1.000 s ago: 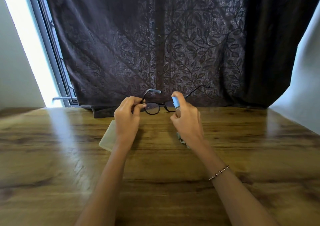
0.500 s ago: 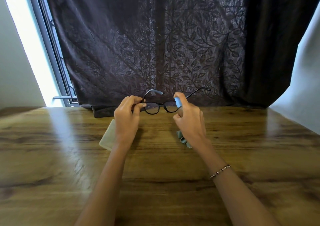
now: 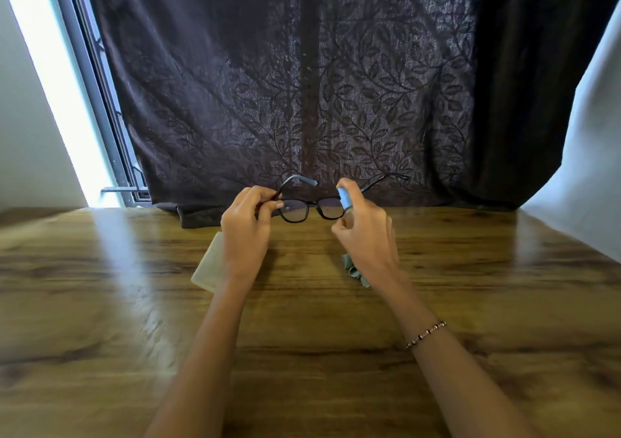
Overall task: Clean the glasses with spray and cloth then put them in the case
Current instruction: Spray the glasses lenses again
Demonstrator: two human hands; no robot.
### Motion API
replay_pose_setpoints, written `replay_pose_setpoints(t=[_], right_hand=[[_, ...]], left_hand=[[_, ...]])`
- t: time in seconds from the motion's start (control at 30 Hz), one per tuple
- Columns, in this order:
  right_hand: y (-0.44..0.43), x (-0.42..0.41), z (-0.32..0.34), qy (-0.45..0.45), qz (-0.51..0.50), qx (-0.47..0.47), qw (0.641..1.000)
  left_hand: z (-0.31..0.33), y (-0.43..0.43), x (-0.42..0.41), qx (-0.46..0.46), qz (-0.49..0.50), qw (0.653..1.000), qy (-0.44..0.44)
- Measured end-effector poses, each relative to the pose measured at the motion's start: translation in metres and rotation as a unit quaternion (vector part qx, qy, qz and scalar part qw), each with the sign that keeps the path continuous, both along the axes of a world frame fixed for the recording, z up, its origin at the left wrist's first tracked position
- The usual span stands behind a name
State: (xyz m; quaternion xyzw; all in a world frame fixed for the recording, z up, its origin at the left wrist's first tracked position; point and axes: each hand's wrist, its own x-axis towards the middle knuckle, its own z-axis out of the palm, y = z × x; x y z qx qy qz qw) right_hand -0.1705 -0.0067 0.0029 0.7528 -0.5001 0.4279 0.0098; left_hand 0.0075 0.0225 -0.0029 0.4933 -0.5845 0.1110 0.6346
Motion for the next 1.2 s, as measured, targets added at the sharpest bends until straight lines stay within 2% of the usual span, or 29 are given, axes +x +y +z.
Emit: replay_pose_setpoints(t=[0.23, 0.37, 0.43, 0.53, 0.7, 0.9, 1.2], right_hand=[[-0.004, 0.001, -0.007, -0.012, 0.018, 0.025, 0.999], [-0.010, -0.003, -0.013, -0.100, 0.095, 0.058, 0.989], [-0.011, -0.009, -0.008, -0.159, 0.136, 0.113, 0.971], [-0.013, -0.024, -0.003, -0.195, 0.167, 0.180, 0.950], [-0.029, -0.053, -0.007, -0.241, 0.089, 0.197, 0.946], [-0.042, -0.079, -0.021, -0.290, -0.001, 0.220, 0.931], [-0.047, -0.089, -0.027, -0.298, -0.052, 0.270, 0.914]], left_hand=[[0.000, 0.001, 0.000, 0.004, -0.003, 1.000, -0.002], [-0.001, 0.000, 0.000, 0.008, -0.003, 1.000, 0.007], [-0.002, 0.000, 0.000, 0.013, 0.004, 1.000, 0.017], [-0.003, -0.001, 0.001, 0.022, 0.018, 0.999, 0.032], [-0.004, -0.002, 0.002, 0.030, 0.027, 0.997, 0.058], [-0.004, -0.001, 0.000, 0.040, 0.017, 0.998, 0.050], [-0.002, 0.001, 0.000, 0.042, 0.011, 0.998, 0.055]])
